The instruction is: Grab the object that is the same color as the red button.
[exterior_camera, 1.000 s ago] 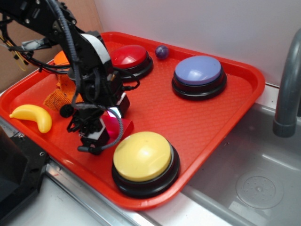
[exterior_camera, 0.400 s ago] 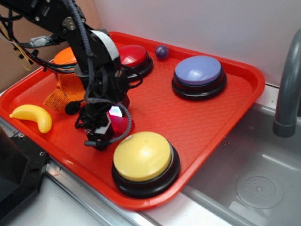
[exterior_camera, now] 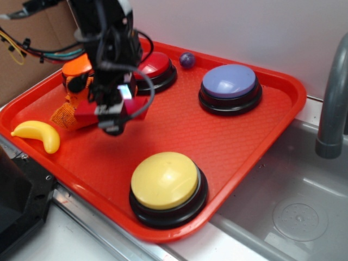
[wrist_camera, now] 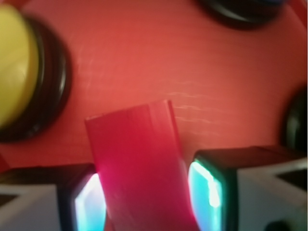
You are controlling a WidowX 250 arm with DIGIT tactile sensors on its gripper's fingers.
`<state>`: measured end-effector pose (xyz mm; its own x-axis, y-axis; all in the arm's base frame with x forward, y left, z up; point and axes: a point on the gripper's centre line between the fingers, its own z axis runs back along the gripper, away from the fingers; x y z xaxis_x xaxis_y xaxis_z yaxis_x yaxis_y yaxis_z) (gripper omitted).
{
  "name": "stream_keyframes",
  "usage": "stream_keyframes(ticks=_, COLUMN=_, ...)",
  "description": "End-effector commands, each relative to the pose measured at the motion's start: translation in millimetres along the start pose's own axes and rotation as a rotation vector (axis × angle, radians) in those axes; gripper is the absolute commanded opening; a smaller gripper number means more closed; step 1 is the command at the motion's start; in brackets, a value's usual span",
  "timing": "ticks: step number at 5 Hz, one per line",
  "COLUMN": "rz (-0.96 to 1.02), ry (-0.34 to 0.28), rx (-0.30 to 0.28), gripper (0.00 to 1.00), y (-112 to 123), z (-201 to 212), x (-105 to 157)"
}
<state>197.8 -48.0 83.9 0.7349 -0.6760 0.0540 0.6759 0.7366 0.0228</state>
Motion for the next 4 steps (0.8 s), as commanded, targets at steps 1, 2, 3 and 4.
stream_keyframes(ticks=1, rz=0.493, ry=0.021, rx=0.011, gripper=0.0, y=30, z=89, x=3)
stream_keyframes(ticks=2, rz=0.709, ry=0.003, rx=0.004, gripper=0.0, y=42, z=117, x=-5)
stream_keyframes(ticks=3, rz=0.789, ry=-0.038, rx=0.033, gripper=0.0, y=51, z=131, x=-8)
stream_keyframes(ticks=4, rz=0.83, ry=0.023, rx=0.086, gripper=0.02, y=57, z=124, x=-4)
